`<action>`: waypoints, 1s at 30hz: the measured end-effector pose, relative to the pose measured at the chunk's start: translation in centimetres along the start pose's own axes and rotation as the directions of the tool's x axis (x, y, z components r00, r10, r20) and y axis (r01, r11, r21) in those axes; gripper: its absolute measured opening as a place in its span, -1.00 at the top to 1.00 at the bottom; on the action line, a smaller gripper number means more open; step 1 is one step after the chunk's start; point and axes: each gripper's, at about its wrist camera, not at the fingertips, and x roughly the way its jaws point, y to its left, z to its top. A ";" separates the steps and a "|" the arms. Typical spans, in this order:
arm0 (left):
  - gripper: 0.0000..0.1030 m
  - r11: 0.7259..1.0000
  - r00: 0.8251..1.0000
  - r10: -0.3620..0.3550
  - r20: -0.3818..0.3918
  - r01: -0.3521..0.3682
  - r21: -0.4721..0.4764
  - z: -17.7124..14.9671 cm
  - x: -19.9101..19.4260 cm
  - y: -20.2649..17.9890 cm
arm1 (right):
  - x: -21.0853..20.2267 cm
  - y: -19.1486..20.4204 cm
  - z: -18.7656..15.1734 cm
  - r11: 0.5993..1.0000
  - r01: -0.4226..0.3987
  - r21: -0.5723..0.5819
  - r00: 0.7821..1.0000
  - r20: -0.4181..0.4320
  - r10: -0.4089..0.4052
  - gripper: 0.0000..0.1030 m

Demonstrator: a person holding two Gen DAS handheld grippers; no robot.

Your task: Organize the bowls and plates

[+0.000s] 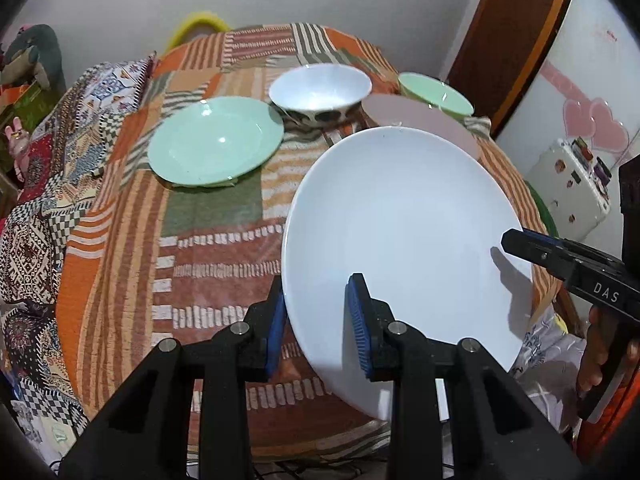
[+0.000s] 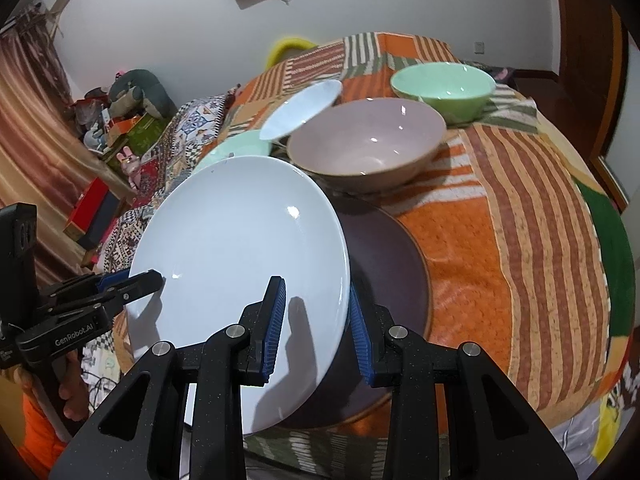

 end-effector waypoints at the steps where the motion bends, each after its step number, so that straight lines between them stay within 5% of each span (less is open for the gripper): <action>1: 0.41 1.000 1.000 0.004 -0.013 -0.004 0.010 0.0 0.4 -0.3 | 0.0 -0.1 -0.1 1.000 0.002 0.004 1.000 -0.003 -0.002 0.44; 18: 0.41 0.999 0.991 -0.010 -0.133 0.017 0.050 0.5 3.7 -2.4 | 0.5 -2.6 -1.3 0.997 0.031 0.064 0.999 -0.045 -0.028 0.44; 30: 0.40 0.999 0.983 -0.048 -0.176 0.047 -0.010 1.0 5.7 -1.8 | 0.5 -3.0 -1.0 0.997 0.029 0.069 0.999 -0.045 -0.026 0.44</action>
